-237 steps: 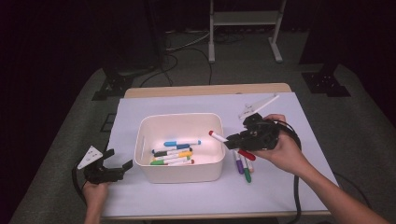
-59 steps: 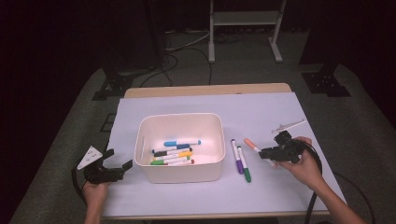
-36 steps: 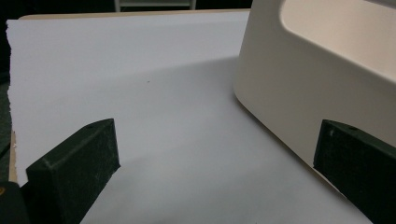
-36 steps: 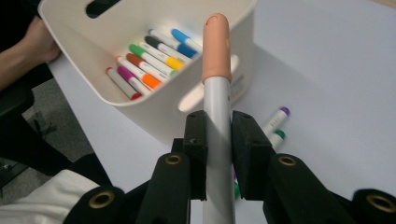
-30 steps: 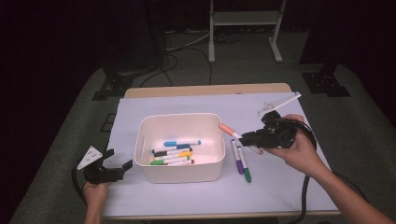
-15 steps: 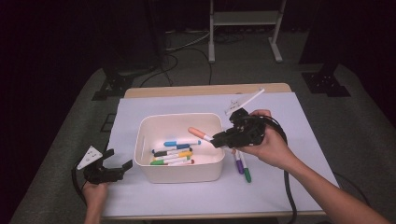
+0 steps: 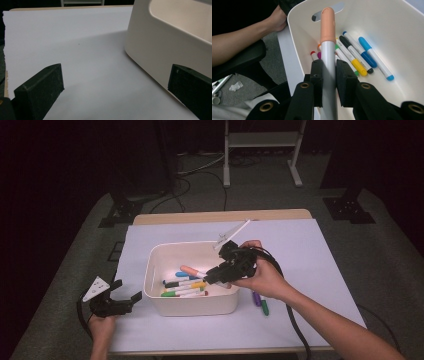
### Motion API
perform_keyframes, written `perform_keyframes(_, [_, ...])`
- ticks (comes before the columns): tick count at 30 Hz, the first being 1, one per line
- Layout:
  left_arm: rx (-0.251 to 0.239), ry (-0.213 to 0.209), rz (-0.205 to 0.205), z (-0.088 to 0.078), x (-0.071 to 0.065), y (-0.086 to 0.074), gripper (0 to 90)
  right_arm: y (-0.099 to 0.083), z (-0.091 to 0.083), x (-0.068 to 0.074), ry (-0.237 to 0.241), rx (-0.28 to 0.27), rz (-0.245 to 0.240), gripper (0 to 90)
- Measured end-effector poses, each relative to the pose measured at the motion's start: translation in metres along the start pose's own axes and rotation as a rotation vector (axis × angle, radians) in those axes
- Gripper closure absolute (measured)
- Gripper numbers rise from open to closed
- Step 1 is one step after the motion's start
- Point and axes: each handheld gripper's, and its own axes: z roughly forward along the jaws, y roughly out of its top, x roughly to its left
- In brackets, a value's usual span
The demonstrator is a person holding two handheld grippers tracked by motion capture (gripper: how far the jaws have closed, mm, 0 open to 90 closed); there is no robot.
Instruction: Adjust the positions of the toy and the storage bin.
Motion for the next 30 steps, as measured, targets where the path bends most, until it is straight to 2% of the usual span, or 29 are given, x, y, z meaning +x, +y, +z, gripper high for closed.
perform_keyframes(13, [-0.001, -0.002, -0.009, 0.0, 0.0, 0.0, 0.0, 0.018, 0.046, 0.001, 0.061, 0.044, -0.04, 75.9])
perform_keyframes(30, [-0.005, -0.005, -0.012, 0.0, 0.0, 0.0, 0.0, 0.026, 0.085, -0.007, 0.079, 0.111, -0.067, 75.9])
